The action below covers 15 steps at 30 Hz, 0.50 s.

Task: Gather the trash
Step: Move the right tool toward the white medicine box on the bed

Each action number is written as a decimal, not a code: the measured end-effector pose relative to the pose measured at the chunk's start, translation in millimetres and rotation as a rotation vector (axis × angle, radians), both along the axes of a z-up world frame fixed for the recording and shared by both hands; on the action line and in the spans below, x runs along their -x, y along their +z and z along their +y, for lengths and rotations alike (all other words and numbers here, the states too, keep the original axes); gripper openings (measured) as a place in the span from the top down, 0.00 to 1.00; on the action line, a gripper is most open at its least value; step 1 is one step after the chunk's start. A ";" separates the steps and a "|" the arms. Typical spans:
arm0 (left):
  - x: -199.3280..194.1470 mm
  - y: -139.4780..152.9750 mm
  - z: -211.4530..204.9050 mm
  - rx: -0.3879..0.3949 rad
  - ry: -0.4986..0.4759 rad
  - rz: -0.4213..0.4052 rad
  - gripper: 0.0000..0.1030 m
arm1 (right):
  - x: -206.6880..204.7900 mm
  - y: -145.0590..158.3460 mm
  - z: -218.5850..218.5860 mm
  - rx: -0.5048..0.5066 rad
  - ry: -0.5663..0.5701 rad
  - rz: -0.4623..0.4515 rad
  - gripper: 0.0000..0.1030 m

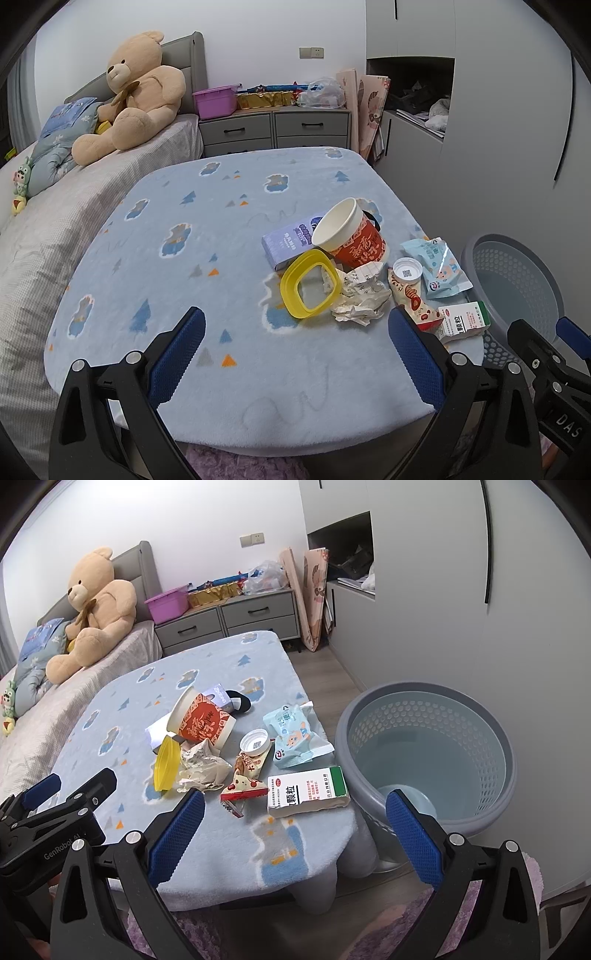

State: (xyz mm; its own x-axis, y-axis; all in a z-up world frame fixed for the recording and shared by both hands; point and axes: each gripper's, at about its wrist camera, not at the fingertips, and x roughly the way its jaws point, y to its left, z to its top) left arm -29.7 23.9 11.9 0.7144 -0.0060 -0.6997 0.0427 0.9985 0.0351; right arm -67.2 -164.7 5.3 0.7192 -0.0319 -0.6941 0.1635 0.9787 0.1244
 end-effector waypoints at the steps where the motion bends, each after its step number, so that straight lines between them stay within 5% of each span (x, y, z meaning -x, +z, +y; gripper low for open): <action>1: 0.0 0.0 0.0 0.000 0.000 0.000 0.08 | 0.3 0.1 -0.1 0.000 0.000 -0.001 0.06; 15: 0.6 -0.2 0.9 0.000 0.000 0.001 0.08 | -0.3 -1.0 0.3 0.000 0.001 0.000 0.06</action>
